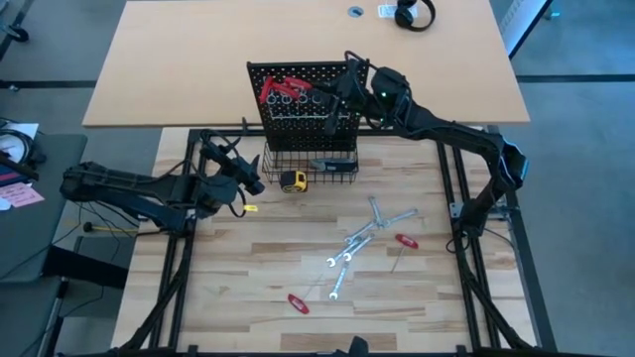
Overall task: Hang tools onto peg board
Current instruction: Hang the red T-handle Allen wrench into the pegboard
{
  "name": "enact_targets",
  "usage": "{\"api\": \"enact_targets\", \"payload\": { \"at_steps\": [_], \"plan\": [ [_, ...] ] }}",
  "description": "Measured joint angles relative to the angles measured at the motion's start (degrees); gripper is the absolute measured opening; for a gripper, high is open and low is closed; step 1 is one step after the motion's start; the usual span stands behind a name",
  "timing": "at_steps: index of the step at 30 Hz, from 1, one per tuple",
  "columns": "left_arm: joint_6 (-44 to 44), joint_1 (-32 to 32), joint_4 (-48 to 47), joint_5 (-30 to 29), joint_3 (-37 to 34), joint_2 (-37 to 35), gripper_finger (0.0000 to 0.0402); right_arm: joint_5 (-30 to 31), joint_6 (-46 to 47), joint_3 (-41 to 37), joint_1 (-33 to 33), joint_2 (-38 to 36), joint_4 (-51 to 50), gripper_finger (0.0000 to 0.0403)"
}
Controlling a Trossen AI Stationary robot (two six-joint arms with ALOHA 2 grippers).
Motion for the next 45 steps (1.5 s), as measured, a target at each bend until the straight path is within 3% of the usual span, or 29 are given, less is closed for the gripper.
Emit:
{"api": "enact_targets", "payload": {
  "at_steps": [13, 23, 41, 45],
  "plan": [
    [0.02, 0.01, -0.01, 0.00, 0.02, 0.00, 0.0306, -0.07, -1.88, 0.63, -0.09, -0.66, 5.64, 0.0052],
    [0.05, 0.01, -0.03, 0.00, 0.02, 0.00, 0.0306, -0.09, -1.76, 6.79, -0.44, -0.76, -3.31, 0.0052],
    [-0.11, 0.01, -0.01, 0.02, 0.02, 0.00, 0.0306, -0.07, -1.61, 6.97, -0.50, -0.60, -12.78, 0.0052],
    [-0.13, 0.01, -0.03, 0.02, 0.02, 0.00, 0.0306, -0.07, -2.14, 6.97, -0.48, -0.22, -13.67, 0.0075]
  ]
}}
